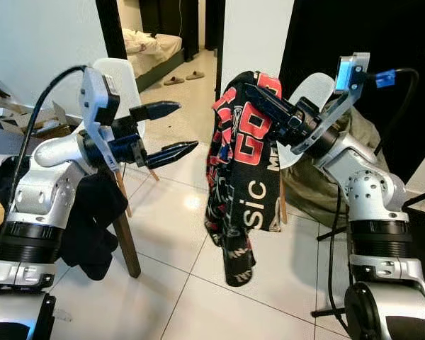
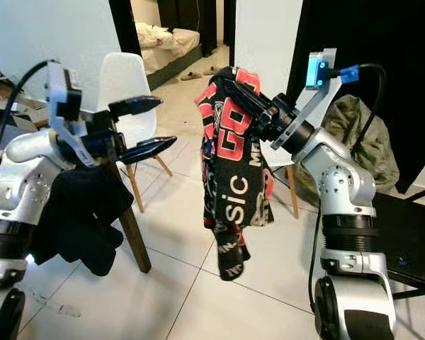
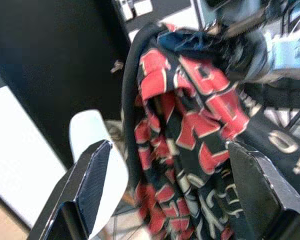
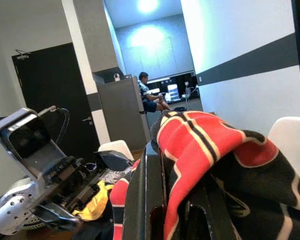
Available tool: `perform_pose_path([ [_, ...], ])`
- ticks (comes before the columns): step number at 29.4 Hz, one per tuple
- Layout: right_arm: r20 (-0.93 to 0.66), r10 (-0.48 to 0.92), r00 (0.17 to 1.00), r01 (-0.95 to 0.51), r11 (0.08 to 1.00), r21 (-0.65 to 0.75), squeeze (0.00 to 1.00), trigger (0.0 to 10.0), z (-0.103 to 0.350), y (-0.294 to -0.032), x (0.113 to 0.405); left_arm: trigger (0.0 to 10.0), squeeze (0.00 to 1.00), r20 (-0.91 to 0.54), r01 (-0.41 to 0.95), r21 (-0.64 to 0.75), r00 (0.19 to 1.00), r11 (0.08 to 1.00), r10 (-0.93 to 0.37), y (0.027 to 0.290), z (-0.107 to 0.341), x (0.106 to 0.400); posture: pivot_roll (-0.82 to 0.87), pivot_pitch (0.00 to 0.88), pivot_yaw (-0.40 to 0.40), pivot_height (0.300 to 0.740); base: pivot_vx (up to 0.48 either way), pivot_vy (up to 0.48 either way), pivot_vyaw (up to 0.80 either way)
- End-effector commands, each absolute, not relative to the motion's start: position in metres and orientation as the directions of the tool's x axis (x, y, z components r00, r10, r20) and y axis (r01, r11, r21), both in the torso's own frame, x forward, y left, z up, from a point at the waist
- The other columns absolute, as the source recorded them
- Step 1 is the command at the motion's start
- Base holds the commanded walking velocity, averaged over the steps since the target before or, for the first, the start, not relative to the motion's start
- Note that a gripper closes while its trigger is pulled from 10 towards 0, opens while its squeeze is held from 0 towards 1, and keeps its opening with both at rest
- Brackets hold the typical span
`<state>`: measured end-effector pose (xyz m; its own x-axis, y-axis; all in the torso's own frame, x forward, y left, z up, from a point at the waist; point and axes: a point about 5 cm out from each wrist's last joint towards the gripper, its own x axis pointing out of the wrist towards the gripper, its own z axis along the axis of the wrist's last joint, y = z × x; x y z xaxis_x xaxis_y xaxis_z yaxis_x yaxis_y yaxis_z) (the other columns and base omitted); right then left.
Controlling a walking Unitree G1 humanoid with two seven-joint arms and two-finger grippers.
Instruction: Hang hanger
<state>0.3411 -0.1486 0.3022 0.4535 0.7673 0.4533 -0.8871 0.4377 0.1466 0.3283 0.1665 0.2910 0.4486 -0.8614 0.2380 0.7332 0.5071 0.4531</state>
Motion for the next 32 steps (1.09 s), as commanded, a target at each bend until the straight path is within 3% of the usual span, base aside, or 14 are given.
perform_pose_path([
  [1,0.46,0.792,0.402,-0.91,0.402,0.102,0.0,0.0,0.31,-0.141,0.336,10.0,0.0,0.261,0.655,0.509,0.502,0.559,-0.825,0.165,0.298,0.33,-0.04,0.0,-0.016,0.74,0.0,0.0,0.0],
  [3,0.458,0.804,0.379,-0.92,0.381,0.093,0.0,0.0,0.311,-0.138,0.333,10.0,0.0,0.331,0.562,0.524,0.557,0.639,-0.761,0.17,0.31,0.336,-0.04,0.0,-0.016,0.74,0.0,0.0,0.0],
  [5,0.454,0.819,0.352,-0.931,0.356,0.079,0.0,0.0,0.311,-0.136,0.329,10.0,0.0,0.36,0.53,0.529,0.567,0.663,-0.741,0.173,0.315,0.337,-0.04,0.0,-0.015,0.74,0.0,0.0,0.0],
  [11,0.431,0.864,0.262,-0.961,0.276,0.031,0.0,0.0,0.308,-0.128,0.316,10.0,0.0,0.391,0.53,0.551,0.519,0.644,-0.761,0.167,0.324,0.333,-0.05,0.0,-0.012,0.74,0.0,0.0,0.0],
  [17,0.411,0.872,0.267,-0.959,0.282,0.027,0.0,0.0,0.306,-0.124,0.316,10.0,0.0,0.376,0.533,0.564,0.514,0.63,-0.771,0.163,0.322,0.333,-0.05,0.0,-0.012,0.74,0.0,0.0,0.0],
  [25,0.442,0.834,0.331,-0.938,0.343,0.054,0.0,0.0,0.311,-0.129,0.323,10.0,0.0,0.233,0.63,0.588,0.469,0.507,-0.852,0.166,0.307,0.321,-0.05,0.0,-0.01,0.74,0.0,0.0,0.0],
  [32,0.456,0.822,0.341,-0.934,0.353,0.062,0.0,0.0,0.314,-0.131,0.325,10.0,0.0,0.211,0.646,0.585,0.463,0.49,-0.861,0.168,0.304,0.316,-0.04,0.0,-0.012,0.74,0.0,0.0,0.0],
])
